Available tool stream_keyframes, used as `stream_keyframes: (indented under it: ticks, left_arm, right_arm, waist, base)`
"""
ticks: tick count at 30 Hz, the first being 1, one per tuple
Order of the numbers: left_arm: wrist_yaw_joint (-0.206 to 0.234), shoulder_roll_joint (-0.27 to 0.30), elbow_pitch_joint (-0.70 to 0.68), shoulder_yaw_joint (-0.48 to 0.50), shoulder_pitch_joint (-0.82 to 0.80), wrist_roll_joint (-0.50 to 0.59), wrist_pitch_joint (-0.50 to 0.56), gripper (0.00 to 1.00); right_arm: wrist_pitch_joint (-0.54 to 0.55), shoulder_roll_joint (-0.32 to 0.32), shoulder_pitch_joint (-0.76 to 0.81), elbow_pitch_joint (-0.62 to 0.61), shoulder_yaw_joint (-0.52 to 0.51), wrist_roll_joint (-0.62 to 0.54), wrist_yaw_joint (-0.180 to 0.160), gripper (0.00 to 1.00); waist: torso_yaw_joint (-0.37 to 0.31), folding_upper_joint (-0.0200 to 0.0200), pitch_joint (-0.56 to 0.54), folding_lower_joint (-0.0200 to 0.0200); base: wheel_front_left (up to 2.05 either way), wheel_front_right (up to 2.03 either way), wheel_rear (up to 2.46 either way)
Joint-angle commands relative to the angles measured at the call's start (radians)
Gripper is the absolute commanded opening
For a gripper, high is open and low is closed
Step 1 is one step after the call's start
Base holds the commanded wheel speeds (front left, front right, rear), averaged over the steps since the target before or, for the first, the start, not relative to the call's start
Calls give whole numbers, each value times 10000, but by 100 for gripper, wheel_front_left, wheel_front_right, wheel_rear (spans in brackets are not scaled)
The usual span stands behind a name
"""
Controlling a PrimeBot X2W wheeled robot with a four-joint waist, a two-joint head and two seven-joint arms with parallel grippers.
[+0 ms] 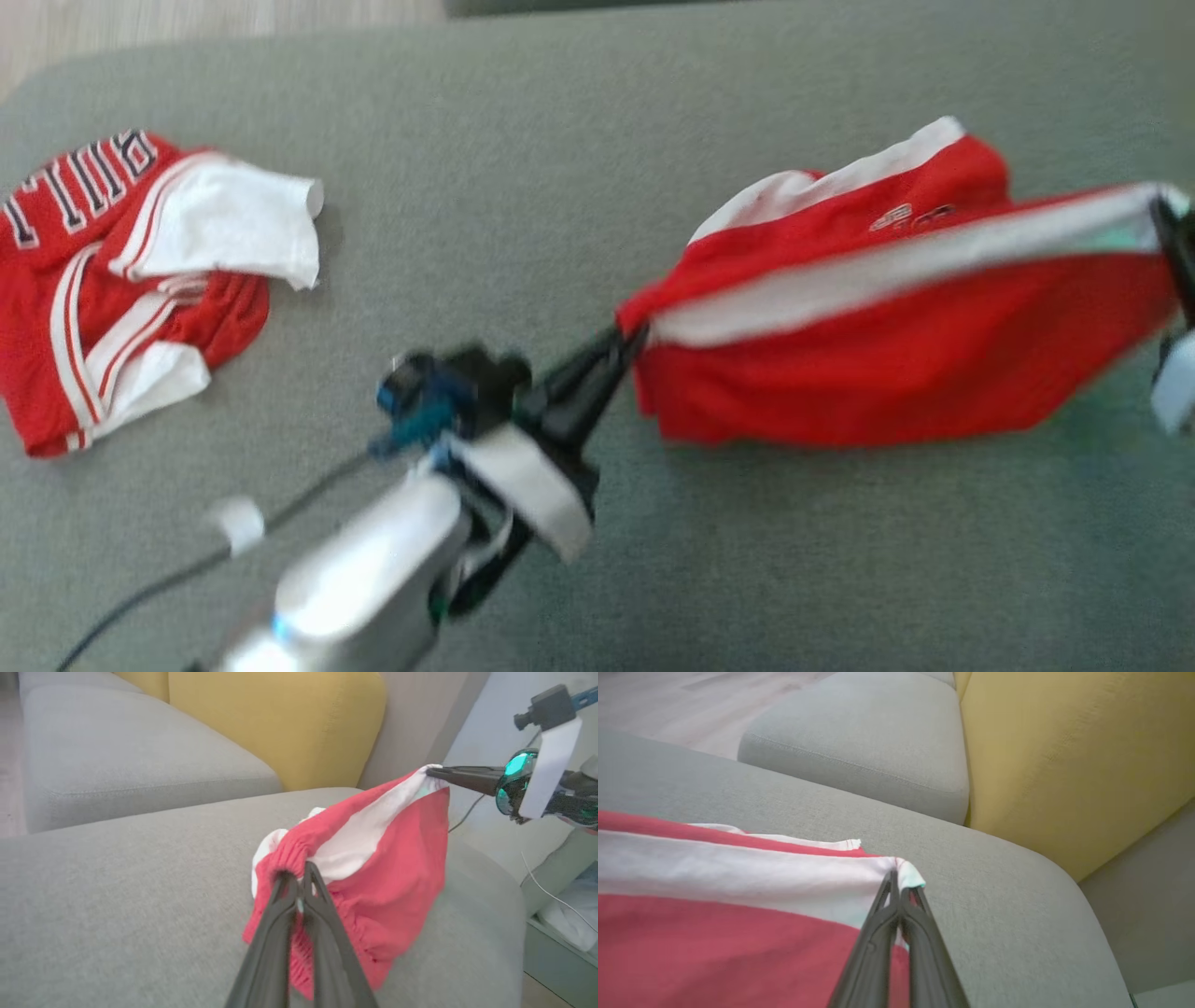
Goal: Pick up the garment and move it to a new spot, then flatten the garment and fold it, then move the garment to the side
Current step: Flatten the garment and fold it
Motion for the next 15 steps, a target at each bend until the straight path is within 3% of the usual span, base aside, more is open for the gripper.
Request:
stream_keyframes:
  ticks: [1, 6, 12, 15]
  left_arm:
    - [-79, -95, 133, 513, -662, -171, 89, 0]
    - [-265, -738, 1438, 721, -1586, -535, 348, 0]
    - [-455, -1087, 2372, 646, -2209, -438, 174, 0]
    - [-467, -1146, 2684, 581, -2344, -323, 55, 0]
  right_arm:
    - [-57, -482, -723, 221, 305, -41, 65, 0]
    - [-422, -630, -2792, 2353, 1600, 120, 65, 0]
    - [-1097, -600, -4556, 4186, 3146, 237, 65, 1]
    - [-1482, -506, -5154, 4986, 3659, 318, 65, 24]
  waist:
    - [334, 0, 525, -3]
    - [503, 0, 1057, -3]
    - [644, 0, 1468, -3]
    - [683, 0, 1575, -3]
  base:
    - [0, 0, 0]
    - [0, 0, 0]
    - [0, 0, 0]
    - [0, 0, 0]
